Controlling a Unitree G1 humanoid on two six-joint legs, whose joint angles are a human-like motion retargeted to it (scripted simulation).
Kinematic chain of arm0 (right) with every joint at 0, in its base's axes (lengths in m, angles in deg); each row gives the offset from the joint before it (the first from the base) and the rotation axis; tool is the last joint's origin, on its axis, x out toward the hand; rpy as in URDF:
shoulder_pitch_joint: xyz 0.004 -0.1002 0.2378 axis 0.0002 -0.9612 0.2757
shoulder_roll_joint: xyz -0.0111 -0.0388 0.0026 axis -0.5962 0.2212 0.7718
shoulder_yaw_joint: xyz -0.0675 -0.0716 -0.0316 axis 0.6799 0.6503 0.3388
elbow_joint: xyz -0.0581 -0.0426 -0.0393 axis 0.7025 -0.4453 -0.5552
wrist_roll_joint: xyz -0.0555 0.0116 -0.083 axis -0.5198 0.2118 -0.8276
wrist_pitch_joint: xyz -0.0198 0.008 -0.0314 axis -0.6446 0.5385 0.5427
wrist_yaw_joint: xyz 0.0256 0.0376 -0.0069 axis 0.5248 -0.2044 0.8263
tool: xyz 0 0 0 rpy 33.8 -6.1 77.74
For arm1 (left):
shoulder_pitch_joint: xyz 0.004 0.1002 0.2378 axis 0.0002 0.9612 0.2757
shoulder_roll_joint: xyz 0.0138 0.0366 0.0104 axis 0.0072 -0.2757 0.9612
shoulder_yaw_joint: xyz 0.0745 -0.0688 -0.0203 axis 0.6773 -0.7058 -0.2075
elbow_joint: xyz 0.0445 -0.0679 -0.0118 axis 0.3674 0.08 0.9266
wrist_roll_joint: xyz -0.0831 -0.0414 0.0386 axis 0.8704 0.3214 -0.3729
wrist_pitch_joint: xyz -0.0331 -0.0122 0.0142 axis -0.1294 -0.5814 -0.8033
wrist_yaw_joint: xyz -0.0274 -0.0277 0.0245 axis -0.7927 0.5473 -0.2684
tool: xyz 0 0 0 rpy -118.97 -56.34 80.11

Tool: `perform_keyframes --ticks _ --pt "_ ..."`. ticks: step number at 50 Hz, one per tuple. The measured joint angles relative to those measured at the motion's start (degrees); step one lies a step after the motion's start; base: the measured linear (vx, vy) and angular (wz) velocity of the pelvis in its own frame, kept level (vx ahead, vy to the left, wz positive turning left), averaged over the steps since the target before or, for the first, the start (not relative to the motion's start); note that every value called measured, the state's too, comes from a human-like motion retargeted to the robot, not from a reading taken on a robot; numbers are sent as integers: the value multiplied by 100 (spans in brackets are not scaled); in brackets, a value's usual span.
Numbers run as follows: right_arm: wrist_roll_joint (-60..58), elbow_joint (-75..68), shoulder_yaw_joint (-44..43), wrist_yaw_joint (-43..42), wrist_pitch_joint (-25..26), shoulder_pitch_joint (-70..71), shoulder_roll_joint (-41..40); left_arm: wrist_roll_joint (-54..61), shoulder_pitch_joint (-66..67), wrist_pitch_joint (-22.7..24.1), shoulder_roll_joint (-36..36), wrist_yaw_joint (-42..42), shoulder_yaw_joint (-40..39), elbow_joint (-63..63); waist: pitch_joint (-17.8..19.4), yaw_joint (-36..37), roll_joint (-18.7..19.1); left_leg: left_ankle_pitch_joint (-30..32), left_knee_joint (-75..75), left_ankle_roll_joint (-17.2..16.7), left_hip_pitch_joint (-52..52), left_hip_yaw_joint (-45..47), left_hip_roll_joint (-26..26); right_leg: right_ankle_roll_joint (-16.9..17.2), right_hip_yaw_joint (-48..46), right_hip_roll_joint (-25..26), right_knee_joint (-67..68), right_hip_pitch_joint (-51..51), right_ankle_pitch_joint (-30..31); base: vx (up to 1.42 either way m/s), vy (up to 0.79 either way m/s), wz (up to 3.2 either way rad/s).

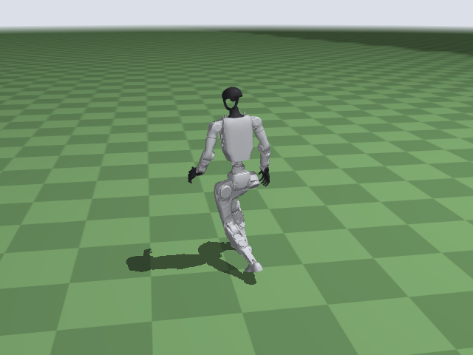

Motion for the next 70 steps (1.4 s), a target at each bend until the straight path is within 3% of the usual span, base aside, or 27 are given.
perform_keyframes --ticks 3,5,10,15,20,25,27,30,33,38,43,52,65,70 --pt "206 106 19 26 -53 71 22 -112 312 -149 -247 -395 49 634 28 54 492 1114 1946 -467 -888 130 836 -459 -458 384 116 234 -321 56 -7 34" --pt "320 166 46 40 -76 155 29 -196 456 -260 -338 -623 65 938 -14 153 523 1320 2814 -350 -1599 342 1247 -618 -548 389 166 383 -597 60 -6 43" --pt "597 202 158 130 -52 418 -20 -223 796 -315 -251 -911 -74 1220 -88 551 179 500 3112 252 -3228 901 1815 -695 -455 28 -29 1121 -1229 65 -3 40" --pt "815 247 171 239 -64 642 -106 -24 1165 -230 -72 -816 -346 1216 -46 860 -191 88 1243 261 -4157 1327 1936 -547 -298 -418 -509 2136 -1675 71 7 21" --pt "768 202 262 373 -62 908 -109 43 1366 -254 53 -720 -528 1288 -311 816 -519 192 -1476 59 -4645 1388 1481 -300 -303 -856 -968 2662 -1796 68 16 19" --pt "766 127 337 347 -68 841 -198 90 1539 -284 51 -734 -541 1395 -500 830 -804 725 -756 161 -5002 1434 1360 -135 -288 -1360 -45 2919 -1865 66 18 -5" --pt "781 72 362 369 -66 727 -270 109 1539 -290 44 -791 -458 1443 -507 806 -992 940 -358 279 -4928 1530 1155 43 -271 -1694 561 3000 -1416 64 21 24" --pt "826 12 426 567 -31 576 -388 138 1435 -282 39 -916 -254 1413 -465 696 -1264 1097 -445 460 -4582 1703 650 280 -221 -2184 1489 2713 -120 54 22 48" --pt "828 9 557 792 44 505 -388 218 1300 -253 18 -993 -37 1203 -468 539 -1312 1129 -857 551 -4197 1757 263 203 -230 -2435 2087 2105 455 49 22 42" --pt "777 56 718 1040 128 461 -227 380 1051 -231 -13 -1081 296 863 -379 281 -1174 1129 -1497 556 -3567 1625 -225 162 -256 -2287 2061 1274 45 43 16 36" --pt "547 21 855 1110 145 514 -101 343 793 -243 -65 -1190 553 766 -166 171 -973 698 -1258 655 -3327 1443 -443 144 -130 -1881 1859 762 -513 30 9 32" --pt "-32 72 978 1001 122 730 -48 -61 264 -357 -241 -1534 681 1130 182 304 -588 34 -797 833 -3030 1151 -512 -47 -18 -1548 2595 295 -546 20 4 22" --pt "-552 182 971 1156 188 522 -67 -205 -7 -548 -295 -2084 542 2127 -59 136 -402 212 -1943 617 -2156 277 -624 11 604 -1099 -316 1003 -943 19 -4 41" --pt "-672 -62 962 1190 251 416 -109 -205 -75 -593 -284 -2189 442 2343 -63 246 -481 134 -1842 538 -1949 276 -562 -57 399 -1190 -582 1383 -1172 10 -11 -3"
